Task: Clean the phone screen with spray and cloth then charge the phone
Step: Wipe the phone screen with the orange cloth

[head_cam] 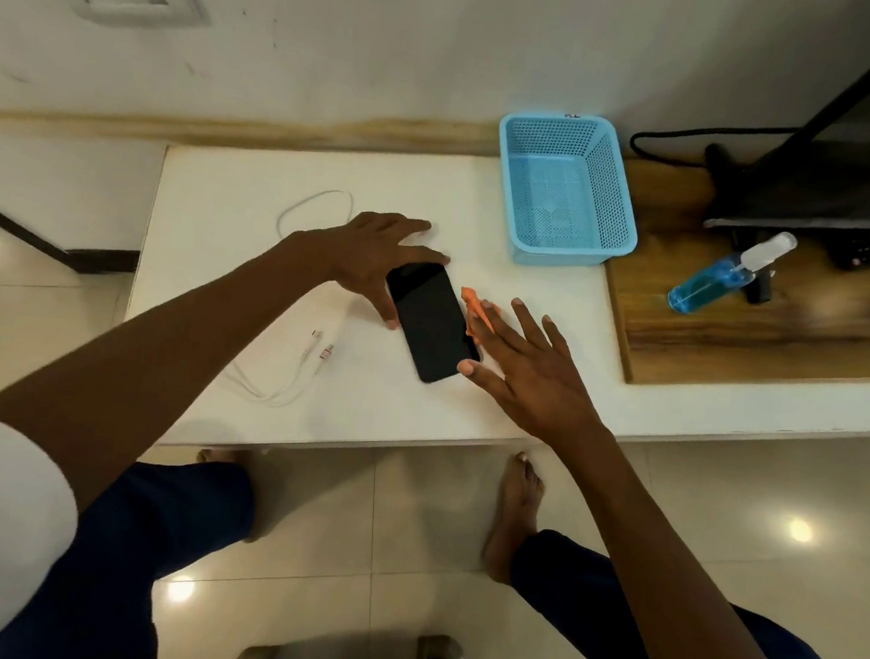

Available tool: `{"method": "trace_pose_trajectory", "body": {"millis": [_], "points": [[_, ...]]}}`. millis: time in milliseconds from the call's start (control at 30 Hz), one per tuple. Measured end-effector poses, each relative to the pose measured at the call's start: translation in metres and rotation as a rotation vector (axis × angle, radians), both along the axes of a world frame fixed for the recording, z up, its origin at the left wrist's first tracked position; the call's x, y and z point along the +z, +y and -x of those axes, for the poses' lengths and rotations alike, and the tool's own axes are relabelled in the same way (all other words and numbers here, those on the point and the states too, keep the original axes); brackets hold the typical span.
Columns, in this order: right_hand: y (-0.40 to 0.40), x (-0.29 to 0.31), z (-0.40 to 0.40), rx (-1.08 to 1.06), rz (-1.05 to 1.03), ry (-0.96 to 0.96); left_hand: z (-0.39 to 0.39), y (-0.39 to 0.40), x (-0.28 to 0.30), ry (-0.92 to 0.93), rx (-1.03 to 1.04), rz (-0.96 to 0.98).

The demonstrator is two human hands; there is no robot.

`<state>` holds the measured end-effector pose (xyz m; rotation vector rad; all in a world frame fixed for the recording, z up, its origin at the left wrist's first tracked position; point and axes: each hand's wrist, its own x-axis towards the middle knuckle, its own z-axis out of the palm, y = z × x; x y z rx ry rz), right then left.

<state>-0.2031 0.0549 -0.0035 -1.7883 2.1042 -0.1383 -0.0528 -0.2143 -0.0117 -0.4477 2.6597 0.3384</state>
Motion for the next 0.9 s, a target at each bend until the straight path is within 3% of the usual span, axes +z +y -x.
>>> {"method": "trace_pose_trajectory", "body": {"millis": [300, 433, 533, 900], "points": [[-0.007, 0.0, -0.005, -0.013, 0.033, 0.018, -0.061, 0.033, -0.001, 0.236, 0.236, 0.144], [-0.012, 0.0, -0.013, 0.01, 0.055, 0.058, -0.087, 0.072, -0.016, 0.335, 0.483, 0.239], [-0.019, 0.0, -0.02, 0.019, 0.067, 0.068, -0.098, 0.09, -0.026, 0.357, 0.625, 0.205], [-0.044, -0.003, -0.046, 0.034, 0.023, 0.151, -0.134, 0.067, -0.036, 0.294, 0.55, 0.112]]}}
